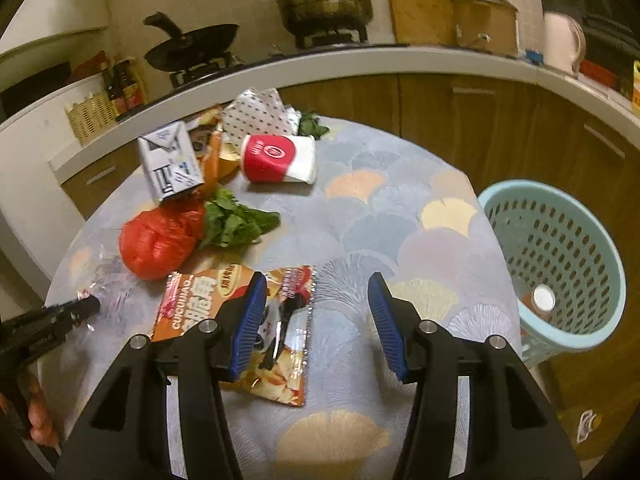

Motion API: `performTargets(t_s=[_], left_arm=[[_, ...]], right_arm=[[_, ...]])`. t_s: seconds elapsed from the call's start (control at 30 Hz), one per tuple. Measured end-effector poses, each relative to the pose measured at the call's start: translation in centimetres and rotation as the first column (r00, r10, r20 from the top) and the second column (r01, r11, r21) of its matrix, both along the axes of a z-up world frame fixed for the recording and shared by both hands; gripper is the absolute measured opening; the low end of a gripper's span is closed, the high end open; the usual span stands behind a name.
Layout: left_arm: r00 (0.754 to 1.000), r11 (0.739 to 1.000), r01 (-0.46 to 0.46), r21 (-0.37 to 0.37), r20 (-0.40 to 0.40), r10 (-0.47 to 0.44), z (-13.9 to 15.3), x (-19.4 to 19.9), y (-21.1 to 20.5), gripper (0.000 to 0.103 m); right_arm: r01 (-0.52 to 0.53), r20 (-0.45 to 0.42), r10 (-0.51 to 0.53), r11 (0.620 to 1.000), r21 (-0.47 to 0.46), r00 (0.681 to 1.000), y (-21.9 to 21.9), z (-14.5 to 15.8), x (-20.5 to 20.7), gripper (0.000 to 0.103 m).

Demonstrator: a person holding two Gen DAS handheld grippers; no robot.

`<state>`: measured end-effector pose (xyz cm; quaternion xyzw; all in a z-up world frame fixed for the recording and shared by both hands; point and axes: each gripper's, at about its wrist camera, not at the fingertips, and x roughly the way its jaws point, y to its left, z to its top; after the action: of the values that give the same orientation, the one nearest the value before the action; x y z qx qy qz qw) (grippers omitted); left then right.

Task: Collect trash
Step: 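Grasp the clear plastic bag with the left tool while the right tool approaches the snack bag, then grasp the orange panda snack bag with the right tool while the left tool holds the plastic bag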

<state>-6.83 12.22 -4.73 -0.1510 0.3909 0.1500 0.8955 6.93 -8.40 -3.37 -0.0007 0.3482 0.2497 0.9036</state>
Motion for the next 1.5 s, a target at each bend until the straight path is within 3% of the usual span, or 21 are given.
performTargets(t_s=[0.27,0.33,0.37,0.6,0.83,1.1,1.17,1.23,1.27,1.3,1.4,1.5], left_arm=[[0.989,0.996,-0.087,0.032,0.125,0.082,3.1,-2.0,3.1,0.006],[0.987,0.996,-0.085,0.029,0.140,0.080,3.3,-1.8,3.5,0.006],[0.986,0.996,-0.084,0.026,0.146,0.079,3.3,-1.6,3.6,0.006],[0.988,0.997,-0.055,0.052,0.145,0.047,1.7,-0.1,3.1,0.006],[0.986,0.999,-0.039,0.021,0.163,0.035,1.6,-0.3,3.6,0.006],[0.984,0.999,-0.020,0.026,0.175,0.015,1.6,-0.5,3.4,0.006],[0.984,1.000,-0.019,0.025,0.175,0.014,1.6,-0.5,3.4,0.007],[0.984,1.000,-0.016,0.025,0.177,0.011,1.6,-0.5,3.3,0.007],[0.984,1.000,-0.014,0.026,0.178,0.009,1.6,-0.6,3.3,0.007],[0.984,1.000,-0.013,0.028,0.178,0.007,1.6,-0.6,3.2,0.007],[0.984,0.999,-0.009,0.031,0.178,0.003,1.6,-0.5,3.2,0.007],[0.984,0.999,-0.005,0.031,0.178,0.000,1.6,-0.5,3.1,0.007]], right_arm=[[-0.065,0.016,0.065,0.998,-0.017,0.998,0.4,0.7,-2.5,0.078],[-0.079,0.002,0.079,0.997,-0.026,0.997,0.7,0.5,-3.1,0.093],[-0.085,-0.011,0.085,0.996,-0.026,0.996,1.0,0.4,-3.3,0.096],[-0.117,-0.167,0.109,0.992,-0.041,0.980,3.4,-1.9,-3.5,0.096],[-0.075,-0.116,0.048,0.968,-0.240,0.992,6.5,-2.5,-4.1,0.096],[-0.030,-0.148,-0.004,0.974,-0.227,0.989,7.3,-2.3,-2.5,0.095],[-0.021,-0.142,-0.011,0.975,-0.221,0.990,7.3,-2.2,-2.3,0.087],[-0.020,-0.123,-0.007,0.977,-0.210,0.992,7.2,-1.8,-2.2,0.070],[-0.022,-0.120,-0.003,0.979,-0.205,0.993,7.1,-1.8,-2.3,0.069],[-0.024,-0.120,0.000,0.980,-0.195,0.993,7.1,-1.7,-2.2,0.055],[-0.033,-0.108,0.014,0.984,-0.176,0.994,6.9,-1.4,-2.3,0.029],[-0.035,-0.103,0.019,0.988,-0.153,0.994,6.8,-1.2,-2.2,0.021]])
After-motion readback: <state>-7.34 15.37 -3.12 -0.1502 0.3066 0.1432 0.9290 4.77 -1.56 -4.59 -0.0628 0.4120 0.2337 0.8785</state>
